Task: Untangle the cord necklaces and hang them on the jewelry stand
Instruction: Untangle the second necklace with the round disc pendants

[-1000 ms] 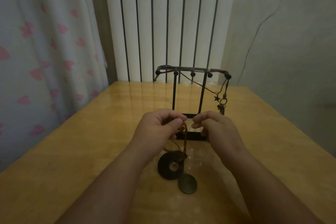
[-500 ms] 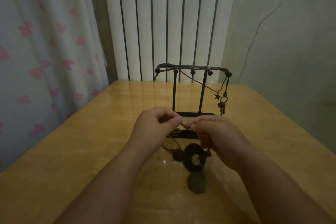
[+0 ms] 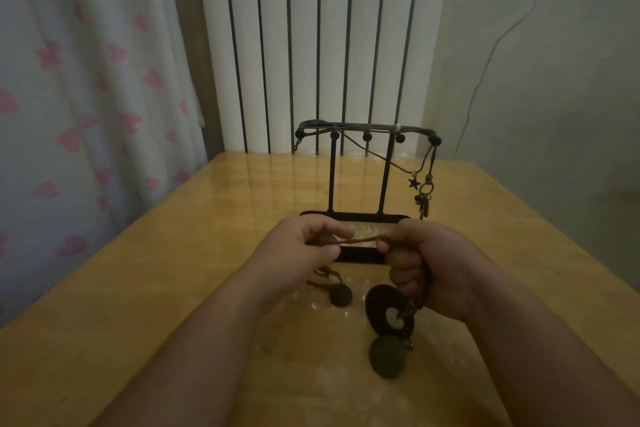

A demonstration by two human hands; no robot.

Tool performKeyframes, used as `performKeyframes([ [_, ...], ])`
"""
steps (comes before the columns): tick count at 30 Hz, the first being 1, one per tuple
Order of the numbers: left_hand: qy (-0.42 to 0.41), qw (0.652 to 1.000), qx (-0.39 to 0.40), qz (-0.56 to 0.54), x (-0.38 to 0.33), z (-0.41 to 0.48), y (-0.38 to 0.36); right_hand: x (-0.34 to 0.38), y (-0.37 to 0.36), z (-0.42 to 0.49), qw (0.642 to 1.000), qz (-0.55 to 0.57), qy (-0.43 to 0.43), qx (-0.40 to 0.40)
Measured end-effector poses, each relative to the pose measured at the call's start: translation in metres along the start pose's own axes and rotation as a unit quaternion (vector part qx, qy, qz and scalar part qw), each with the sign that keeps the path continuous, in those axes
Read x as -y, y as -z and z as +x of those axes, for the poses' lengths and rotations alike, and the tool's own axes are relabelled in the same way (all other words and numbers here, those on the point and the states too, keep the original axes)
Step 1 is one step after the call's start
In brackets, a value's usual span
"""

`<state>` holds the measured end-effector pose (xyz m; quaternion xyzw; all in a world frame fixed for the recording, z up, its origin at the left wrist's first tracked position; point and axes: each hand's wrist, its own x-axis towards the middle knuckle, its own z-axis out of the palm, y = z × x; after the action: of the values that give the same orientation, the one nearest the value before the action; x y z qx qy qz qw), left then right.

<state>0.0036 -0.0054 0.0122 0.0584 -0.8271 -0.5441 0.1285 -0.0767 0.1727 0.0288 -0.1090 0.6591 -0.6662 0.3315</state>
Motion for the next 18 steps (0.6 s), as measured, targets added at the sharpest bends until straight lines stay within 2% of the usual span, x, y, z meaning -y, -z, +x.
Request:
performKeyframes([
  [5,0.01,0.999,-0.032,-0.018,0.0015,0.003,-0.0009,-0.0003,0.0019,0.0021,0.999,-0.009,-0.025,-0.044],
  [11,0.006,0.991,-0.128,-0.036,-0.0004,0.005,0.0004,-0.0015,-0.0006,0.0017,0.997,-0.051,-0.029,-0.055],
  [15,-0.005,0.99,-0.117,-0.081,-0.0001,0.0046,0.0023,-0.001,-0.0014,0.0024,0.994,-0.08,-0.034,-0.071],
  [18,-0.022,0.991,-0.1,-0.088,-0.0023,0.0036,0.0027,-0.0013,-0.0016,0.0031,0.985,-0.144,-0.03,-0.094],
])
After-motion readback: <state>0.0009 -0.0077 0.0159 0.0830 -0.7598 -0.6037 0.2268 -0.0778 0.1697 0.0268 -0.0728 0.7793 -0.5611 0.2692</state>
